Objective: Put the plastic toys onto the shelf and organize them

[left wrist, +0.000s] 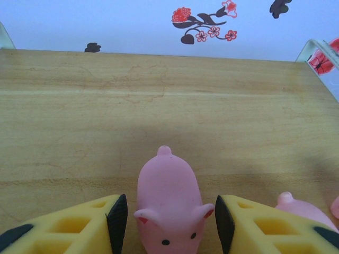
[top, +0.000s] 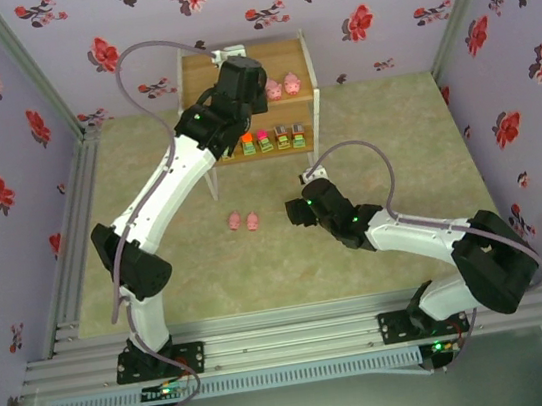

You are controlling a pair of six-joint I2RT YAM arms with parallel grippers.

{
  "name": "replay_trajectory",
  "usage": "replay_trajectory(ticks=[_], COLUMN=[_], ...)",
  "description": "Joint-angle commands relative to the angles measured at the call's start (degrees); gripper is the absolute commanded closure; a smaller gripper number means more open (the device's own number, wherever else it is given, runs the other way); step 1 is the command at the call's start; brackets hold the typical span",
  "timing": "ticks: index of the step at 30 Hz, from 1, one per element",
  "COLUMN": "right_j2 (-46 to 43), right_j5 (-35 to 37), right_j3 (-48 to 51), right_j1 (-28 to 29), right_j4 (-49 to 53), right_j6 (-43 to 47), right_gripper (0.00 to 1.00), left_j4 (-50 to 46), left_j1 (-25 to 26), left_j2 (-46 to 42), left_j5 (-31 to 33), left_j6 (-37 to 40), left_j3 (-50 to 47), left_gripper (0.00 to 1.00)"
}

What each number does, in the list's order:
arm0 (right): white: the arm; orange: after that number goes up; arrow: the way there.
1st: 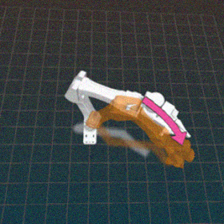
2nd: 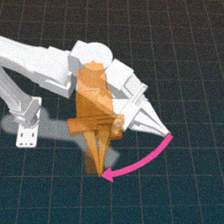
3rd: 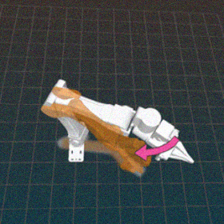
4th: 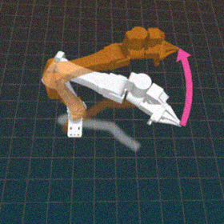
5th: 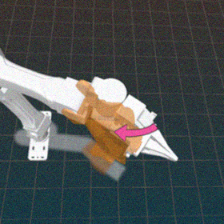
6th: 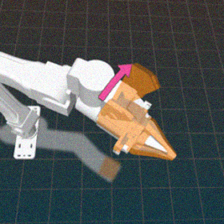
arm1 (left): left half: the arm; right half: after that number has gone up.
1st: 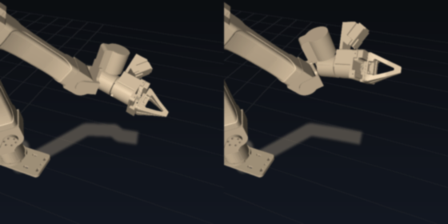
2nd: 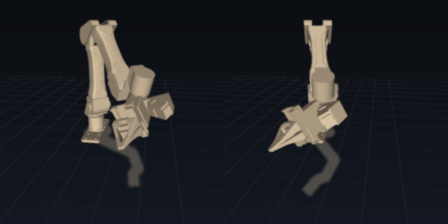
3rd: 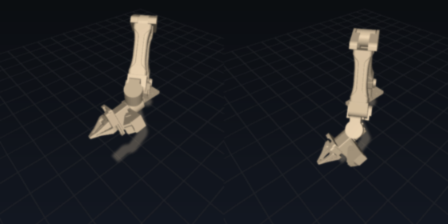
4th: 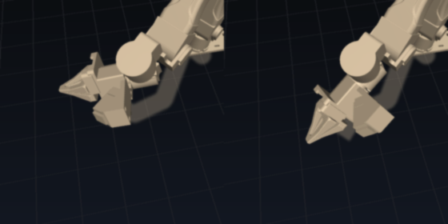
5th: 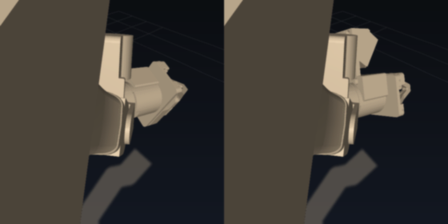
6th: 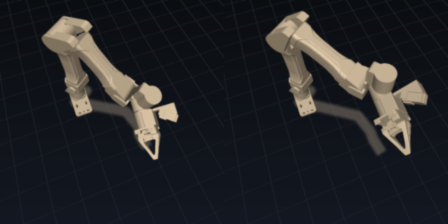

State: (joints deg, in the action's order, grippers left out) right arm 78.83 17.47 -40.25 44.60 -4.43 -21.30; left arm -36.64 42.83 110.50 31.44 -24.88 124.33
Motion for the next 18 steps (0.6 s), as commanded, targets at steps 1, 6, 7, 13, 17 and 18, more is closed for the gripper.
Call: replay_trajectory(ticks=[1, 6, 7, 13, 17, 18], right_j2=[0.78, 0.76, 0.73, 0.64, 0.5, 0.46], right_j5=[-0.77, -0.68, -0.71, -0.68, -0.51, -0.51], right_j3=[-1.37, -1.39, -1.33, -1.27, -1.16, -1.21], right_j1=[-0.32, -0.36, -0.32, -0.43, -0.41, -0.41], right_j4=[1.1, 1.26, 1.24, 1.16, 1.17, 1.11], right_j6=[-1.02, -0.99, -1.02, -0.95, -1.0, -1.02], right_gripper=[0.34, 0.34, 0.34, 0.34, 0.34, 0.34], left_j4=[0.62, 0.61, 0.67, 0.78, 0.53, 0.52], left_j1=[-0.36, -0.38, -0.37, -0.13, 0.82, 1.15], left_j2=[-2.52, -3.04, -3.18, -4.84, -6.72, -7.23], left_j5=[0.04, 0.14, 0.25, -0.15, -0.2, -0.2], left_j6=[0.94, 1.28, 1.41, 1.98, 2.95, 3.13], left_j3=[1.5, 1.53, 1.52, 1.04, 0.31, -0.16], left_gripper=[0.49, 0.49, 0.49, 0.49, 0.49, 0.49])
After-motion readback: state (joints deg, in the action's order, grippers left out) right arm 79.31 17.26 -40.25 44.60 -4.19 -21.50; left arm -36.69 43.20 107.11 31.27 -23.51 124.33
